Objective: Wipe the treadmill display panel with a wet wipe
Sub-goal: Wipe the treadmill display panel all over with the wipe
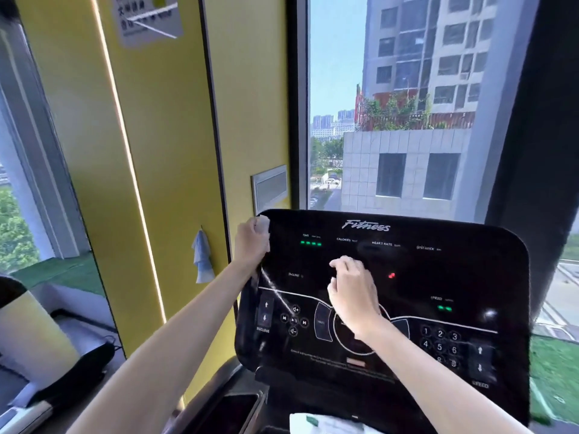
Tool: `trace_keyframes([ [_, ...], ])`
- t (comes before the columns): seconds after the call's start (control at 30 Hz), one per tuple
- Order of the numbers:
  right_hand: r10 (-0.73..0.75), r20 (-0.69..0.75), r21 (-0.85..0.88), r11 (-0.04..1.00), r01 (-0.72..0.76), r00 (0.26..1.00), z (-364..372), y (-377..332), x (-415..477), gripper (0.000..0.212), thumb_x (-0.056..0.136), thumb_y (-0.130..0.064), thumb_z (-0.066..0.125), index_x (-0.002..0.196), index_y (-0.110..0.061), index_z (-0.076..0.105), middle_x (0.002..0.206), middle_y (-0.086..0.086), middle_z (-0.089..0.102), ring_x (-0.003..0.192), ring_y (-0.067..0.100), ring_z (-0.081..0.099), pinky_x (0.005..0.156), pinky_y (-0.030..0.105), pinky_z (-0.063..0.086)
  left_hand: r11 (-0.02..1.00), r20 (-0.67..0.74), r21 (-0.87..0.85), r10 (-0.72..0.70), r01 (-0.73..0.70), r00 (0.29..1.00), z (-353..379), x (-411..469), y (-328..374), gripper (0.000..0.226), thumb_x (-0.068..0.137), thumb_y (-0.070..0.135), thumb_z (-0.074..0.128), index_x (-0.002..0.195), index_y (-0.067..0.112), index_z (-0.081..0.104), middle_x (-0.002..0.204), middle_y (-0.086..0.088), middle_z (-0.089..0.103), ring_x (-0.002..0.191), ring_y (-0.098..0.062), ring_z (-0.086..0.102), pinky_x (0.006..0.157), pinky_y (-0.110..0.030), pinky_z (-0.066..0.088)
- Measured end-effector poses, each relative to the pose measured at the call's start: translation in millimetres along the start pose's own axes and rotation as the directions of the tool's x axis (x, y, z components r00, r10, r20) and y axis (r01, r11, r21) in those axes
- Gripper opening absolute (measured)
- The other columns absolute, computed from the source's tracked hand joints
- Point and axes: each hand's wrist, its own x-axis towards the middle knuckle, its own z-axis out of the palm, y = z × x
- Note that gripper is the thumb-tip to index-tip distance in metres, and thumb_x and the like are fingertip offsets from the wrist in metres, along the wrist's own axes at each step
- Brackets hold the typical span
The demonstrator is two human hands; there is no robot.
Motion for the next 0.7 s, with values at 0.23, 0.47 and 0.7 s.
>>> trace_keyframes([
  [0.23,-0.143,-0.042,-0.154,0.979,0.135,0.989,7.4,23.6,0.6,0.051,0.063,0.008,0.072,0.112,-0.002,0.062,0.129,0.022,0.054,0.123,0.033,0.051,0.104,0.044,0.038,0.95,-0.213,0.227,0.262,-0.212,0.941,43.0,38.7,13.3,0.027,0.092,-0.008,0.042,0.089,0.006,0.065,0.085,-0.017,0.056,0.085,-0.027,0.051,0.074,-0.027,0.041],
  [0.47,-0.135,-0.062,-0.175,0.977,0.123,0.989,-7.4,52.8,-9.1,0.055,0.067,0.009,0.069,0.119,-0.001,0.056,0.133,0.023,0.05,0.128,0.034,0.045,0.109,0.043,0.029,0.918,-0.121,0.26,0.339,-0.3,0.933,112.5,-0.5,46.2,0.038,0.086,-0.013,0.041,0.114,0.0,0.063,0.105,-0.012,0.049,0.098,-0.024,0.049,0.078,-0.021,0.039],
  [0.7,-0.029,-0.08,-0.203,0.979,0.012,0.996,-42.4,103.5,-35.4,0.055,0.071,0.005,0.067,0.124,0.0,0.053,0.137,0.024,0.046,0.13,0.034,0.042,0.11,0.044,0.03,0.854,0.053,0.121,0.504,-0.507,0.862,185.5,-57.6,114.3,0.037,0.085,-0.013,0.042,0.111,0.0,0.065,0.103,-0.015,0.056,0.103,-0.028,0.049,0.08,-0.03,0.044],
])
